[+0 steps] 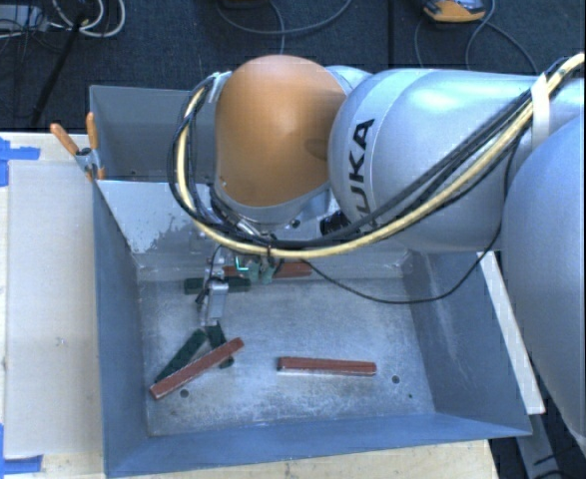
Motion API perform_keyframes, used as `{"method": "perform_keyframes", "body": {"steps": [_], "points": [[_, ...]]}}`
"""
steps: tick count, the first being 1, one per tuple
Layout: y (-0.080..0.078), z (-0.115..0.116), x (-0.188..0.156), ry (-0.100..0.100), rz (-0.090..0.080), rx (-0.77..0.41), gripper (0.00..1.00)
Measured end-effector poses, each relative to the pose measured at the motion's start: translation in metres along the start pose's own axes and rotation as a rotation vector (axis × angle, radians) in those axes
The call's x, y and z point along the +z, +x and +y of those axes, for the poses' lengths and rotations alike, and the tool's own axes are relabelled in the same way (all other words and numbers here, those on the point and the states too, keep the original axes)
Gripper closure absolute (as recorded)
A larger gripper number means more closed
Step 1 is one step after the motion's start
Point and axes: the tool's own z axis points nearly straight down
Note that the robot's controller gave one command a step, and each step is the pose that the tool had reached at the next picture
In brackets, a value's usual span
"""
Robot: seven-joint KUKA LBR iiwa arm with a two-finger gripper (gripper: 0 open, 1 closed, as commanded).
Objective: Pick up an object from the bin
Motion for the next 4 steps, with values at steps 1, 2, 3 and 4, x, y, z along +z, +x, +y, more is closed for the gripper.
{"method": "perform_keyframes", "body": {"steps": [1, 2, 3, 4], "points": [[0.066, 0.018, 0.164, 0.001, 0.000, -0.429, 0.00], [0.044, 0.008, 0.129, 0.000, -0.013, -0.520, 0.00], [0.022, 0.010, 0.125, 0.001, -0.012, -0.708, 0.00], [0.017, 0.011, 0.161, 0.001, -0.007, -0.888, 0.00]]}}
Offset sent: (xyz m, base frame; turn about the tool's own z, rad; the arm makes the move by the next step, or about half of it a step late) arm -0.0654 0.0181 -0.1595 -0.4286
